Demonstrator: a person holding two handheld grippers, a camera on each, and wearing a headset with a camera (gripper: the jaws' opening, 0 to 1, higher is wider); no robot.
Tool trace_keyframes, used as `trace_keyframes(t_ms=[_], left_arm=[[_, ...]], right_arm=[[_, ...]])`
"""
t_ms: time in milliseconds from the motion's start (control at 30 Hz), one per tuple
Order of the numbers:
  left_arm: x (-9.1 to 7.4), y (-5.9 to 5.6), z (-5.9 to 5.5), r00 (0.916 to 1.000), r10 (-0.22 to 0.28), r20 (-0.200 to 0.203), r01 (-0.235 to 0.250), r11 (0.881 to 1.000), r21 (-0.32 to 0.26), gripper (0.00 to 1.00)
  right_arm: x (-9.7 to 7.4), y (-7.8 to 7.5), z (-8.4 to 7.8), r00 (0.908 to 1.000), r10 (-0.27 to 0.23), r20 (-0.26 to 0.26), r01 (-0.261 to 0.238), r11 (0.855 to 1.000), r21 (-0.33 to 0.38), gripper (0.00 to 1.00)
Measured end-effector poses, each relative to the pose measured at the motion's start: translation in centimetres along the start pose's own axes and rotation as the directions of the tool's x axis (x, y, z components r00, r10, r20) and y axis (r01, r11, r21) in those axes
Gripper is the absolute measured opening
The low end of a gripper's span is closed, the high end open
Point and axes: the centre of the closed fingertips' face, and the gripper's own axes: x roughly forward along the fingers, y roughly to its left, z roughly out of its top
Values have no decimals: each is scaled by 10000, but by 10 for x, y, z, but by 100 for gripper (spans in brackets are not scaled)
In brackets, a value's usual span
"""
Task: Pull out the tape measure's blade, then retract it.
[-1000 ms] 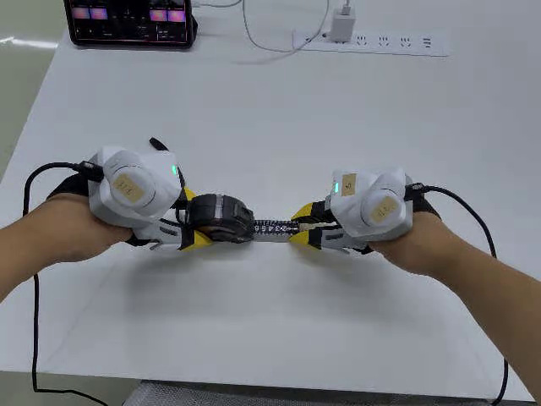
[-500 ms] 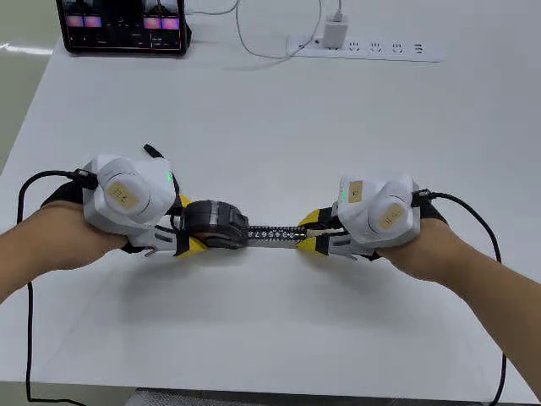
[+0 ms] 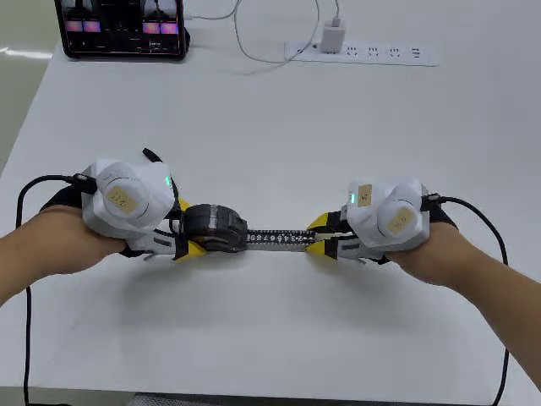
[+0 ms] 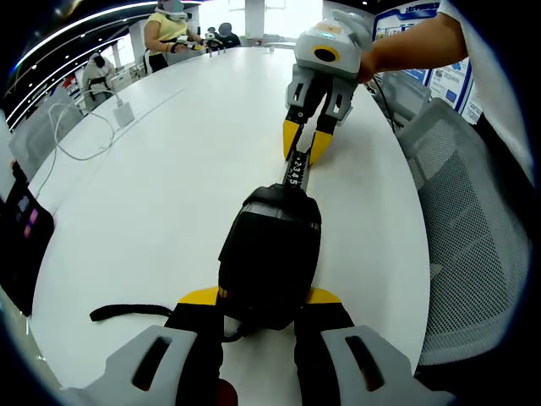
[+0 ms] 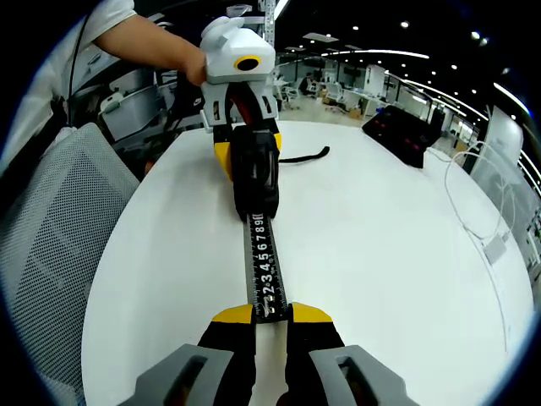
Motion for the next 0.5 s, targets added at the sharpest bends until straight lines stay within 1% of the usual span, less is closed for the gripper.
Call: trace_keyframes(t_ms=[500], left_arm=[[0,0,0,10000,4,11,-4,10000,-6,27]], right_arm=[[-11,-2,-11,9998,-130,-182,132,9999,72,8]])
